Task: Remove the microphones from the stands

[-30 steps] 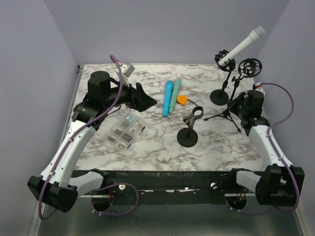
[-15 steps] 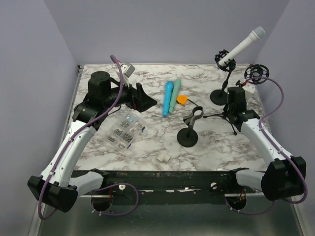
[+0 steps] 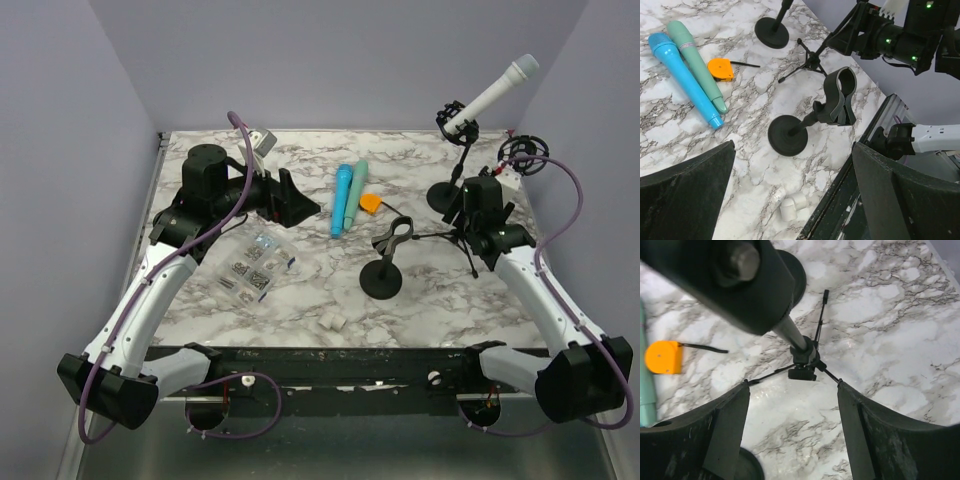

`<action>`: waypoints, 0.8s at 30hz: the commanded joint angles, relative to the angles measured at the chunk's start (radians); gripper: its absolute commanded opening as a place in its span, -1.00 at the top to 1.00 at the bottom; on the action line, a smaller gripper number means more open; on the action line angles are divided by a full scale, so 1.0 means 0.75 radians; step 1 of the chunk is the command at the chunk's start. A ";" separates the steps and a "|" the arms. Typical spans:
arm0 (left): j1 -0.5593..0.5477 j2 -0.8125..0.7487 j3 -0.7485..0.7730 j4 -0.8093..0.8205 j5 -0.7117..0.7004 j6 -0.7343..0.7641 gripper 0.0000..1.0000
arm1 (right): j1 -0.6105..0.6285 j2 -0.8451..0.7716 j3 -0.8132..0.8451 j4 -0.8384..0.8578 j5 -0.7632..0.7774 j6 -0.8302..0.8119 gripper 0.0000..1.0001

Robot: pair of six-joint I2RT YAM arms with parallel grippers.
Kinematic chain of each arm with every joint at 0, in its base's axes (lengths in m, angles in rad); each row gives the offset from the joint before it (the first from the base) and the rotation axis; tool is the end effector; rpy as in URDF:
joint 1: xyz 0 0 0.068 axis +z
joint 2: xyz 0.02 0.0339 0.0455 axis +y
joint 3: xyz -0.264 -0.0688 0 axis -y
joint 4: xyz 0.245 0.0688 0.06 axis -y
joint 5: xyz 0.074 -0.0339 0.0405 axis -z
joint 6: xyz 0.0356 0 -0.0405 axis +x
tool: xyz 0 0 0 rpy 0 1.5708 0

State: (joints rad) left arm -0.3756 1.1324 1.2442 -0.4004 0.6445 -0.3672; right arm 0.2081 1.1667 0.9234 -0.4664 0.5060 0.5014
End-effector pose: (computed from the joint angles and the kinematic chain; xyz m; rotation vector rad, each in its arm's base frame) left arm 0.2182 -0.1090 0.4103 0.4791 1.8891 -1.1005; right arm 0.2464 0.0344 0.2869 0.5714 2.1068 -0.1797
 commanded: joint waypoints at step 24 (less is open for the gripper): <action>-0.021 0.012 -0.009 0.015 0.004 0.019 -0.97 | -0.150 -0.211 0.383 -0.168 -0.055 0.042 -0.59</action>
State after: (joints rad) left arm -0.3882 1.1412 1.2442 -0.3985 0.6437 -0.3656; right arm 0.1135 0.9508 1.1465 -0.5312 0.3969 0.5758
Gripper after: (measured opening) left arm 0.980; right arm 0.833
